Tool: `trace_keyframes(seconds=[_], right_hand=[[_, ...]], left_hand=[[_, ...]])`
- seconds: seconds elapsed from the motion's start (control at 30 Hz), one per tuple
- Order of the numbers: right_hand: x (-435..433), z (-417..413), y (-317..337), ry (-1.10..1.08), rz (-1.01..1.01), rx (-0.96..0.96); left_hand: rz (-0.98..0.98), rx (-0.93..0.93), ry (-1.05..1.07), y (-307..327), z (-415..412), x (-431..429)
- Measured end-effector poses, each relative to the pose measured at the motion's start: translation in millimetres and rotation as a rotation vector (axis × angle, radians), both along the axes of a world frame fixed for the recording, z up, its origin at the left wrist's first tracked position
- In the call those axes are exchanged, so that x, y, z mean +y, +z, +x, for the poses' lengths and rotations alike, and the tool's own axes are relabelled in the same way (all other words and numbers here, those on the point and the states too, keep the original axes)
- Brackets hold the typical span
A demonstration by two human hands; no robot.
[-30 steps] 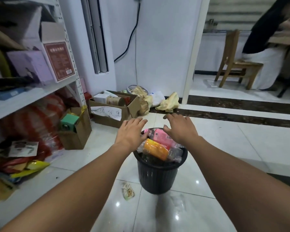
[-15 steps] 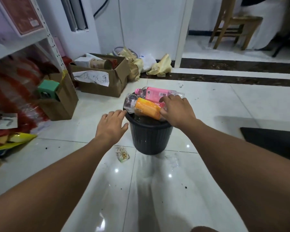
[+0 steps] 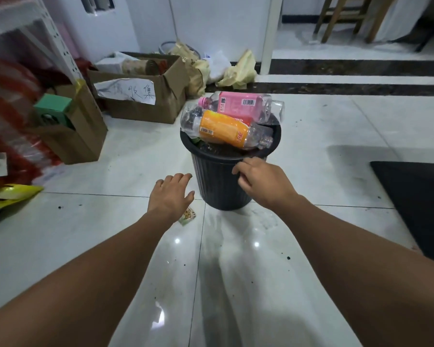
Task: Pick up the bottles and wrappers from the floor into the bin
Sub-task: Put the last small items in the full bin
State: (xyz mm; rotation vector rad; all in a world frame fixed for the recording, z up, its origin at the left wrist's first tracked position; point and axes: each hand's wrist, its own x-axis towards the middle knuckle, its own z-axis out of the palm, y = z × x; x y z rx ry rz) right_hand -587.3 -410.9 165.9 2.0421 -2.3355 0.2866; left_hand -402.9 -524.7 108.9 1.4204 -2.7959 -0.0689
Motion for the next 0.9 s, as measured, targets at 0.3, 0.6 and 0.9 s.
trace_keyframes(seconds=[0.3, 0.6, 0.9], right_hand=[[0.8, 1.4, -85.9, -0.034, 0.169, 0.048], [-3.0, -13.7, -139.9, -0.220, 0.306, -0.003], [-0.9, -27.1, -176.5, -0.327, 0.296, 0.003]], left_hand=[[0.079, 0.007, -0.030, -83.1, -2.6, -13.8], [0.089, -0.007, -0.001, -141.3, -4.1, -20.5], [0.184, -0.089, 0.034, -181.8, -0.1, -22.8]])
